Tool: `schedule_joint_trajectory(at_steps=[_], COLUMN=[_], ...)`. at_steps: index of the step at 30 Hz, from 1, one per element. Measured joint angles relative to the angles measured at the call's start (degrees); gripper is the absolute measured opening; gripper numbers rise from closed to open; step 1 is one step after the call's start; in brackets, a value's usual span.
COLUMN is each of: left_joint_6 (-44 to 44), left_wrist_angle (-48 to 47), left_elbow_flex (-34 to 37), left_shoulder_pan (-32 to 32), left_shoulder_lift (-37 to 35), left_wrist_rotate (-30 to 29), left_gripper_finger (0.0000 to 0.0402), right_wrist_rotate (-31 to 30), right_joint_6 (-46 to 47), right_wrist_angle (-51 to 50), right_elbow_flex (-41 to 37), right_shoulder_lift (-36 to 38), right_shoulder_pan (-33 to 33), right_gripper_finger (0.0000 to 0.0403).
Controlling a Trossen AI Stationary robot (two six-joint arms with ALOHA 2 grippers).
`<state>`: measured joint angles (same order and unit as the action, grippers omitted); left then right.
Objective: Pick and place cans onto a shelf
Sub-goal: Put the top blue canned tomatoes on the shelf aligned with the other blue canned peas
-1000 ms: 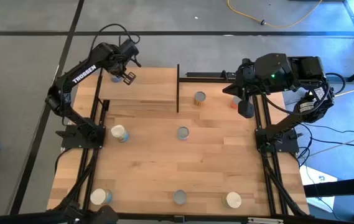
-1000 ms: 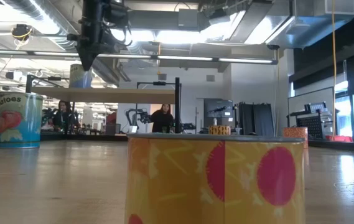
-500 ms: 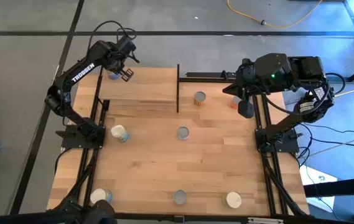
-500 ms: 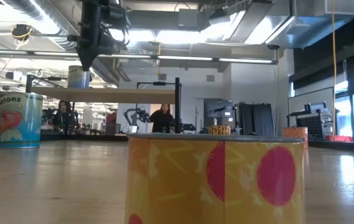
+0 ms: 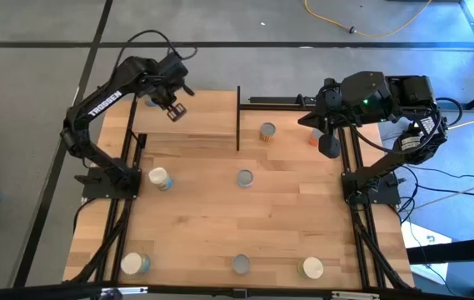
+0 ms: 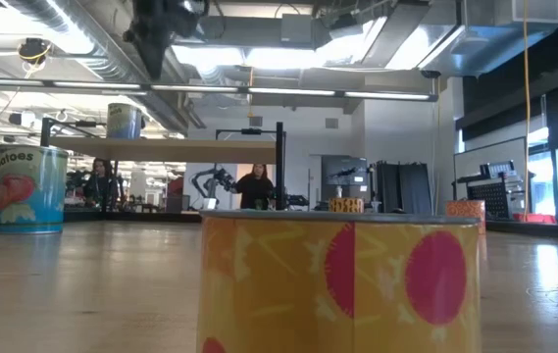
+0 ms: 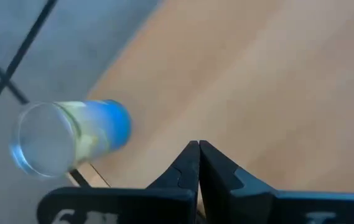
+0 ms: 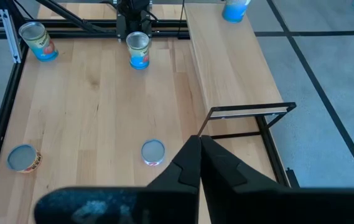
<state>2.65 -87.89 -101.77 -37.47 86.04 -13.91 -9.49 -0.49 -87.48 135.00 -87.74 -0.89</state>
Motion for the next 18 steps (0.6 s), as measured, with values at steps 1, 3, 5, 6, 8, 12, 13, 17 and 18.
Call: schedule_joint_trajectory(at_steps=[1, 3, 5, 6, 8, 12, 13, 17, 18], left_joint_6=[-0.06, -0.36, -1.74, -2.45, -2.94, -1.78, -1.70, -1.31, -1.03], left_wrist_angle=[-1.57, -2.09, -2.08, -2.31, -2.07, -2.10, -2.17, -2.15, -2.15], left_elbow_flex=[-1.05, -2.21, -2.32, -2.36, -2.28, -1.12, -0.62, 1.83, 2.61], left_shoulder_pan=[1.28, 3.62, 6.07, 7.29, 9.71, 14.40, 15.45, 19.44, 20.50], left_shoulder_lift=[0.00, -0.79, -2.68, -3.41, -5.02, -8.79, -9.87, -13.63, -14.55], left_wrist_rotate=[1.79, 5.69, 10.77, 13.38, 16.34, 18.35, 19.09, 22.67, 23.29], left_gripper_finger=[0.0000, 0.0000, 0.0000, 0.0000, 0.0000, 0.0000, 0.0000, 0.0000, 0.0000], right_wrist_rotate=[0.02, 0.01, 0.00, 0.02, 0.02, 0.88, 1.61, 4.51, 5.31], right_joint_6=[0.00, 0.00, 0.00, 0.00, 0.00, -0.01, -0.02, -1.33, -1.63], right_wrist_angle=[0.00, -0.03, -0.05, -0.14, -0.37, -1.26, -1.31, -1.29, -1.29], right_elbow_flex=[0.00, 0.00, 0.00, 0.00, 0.00, -0.01, -0.02, -0.02, -0.02], right_shoulder_lift=[0.00, 0.00, 0.00, 0.00, 0.00, 0.00, 0.00, 0.00, 0.00], right_shoulder_pan=[0.01, 0.00, 0.01, -0.01, 0.01, 0.00, 0.00, 0.00, 0.01], right_gripper_finger=[0.0011, 0.0011, 0.0011, 0.0011, 0.0011, 0.0011, 0.0011, 0.0011, 0.0011])
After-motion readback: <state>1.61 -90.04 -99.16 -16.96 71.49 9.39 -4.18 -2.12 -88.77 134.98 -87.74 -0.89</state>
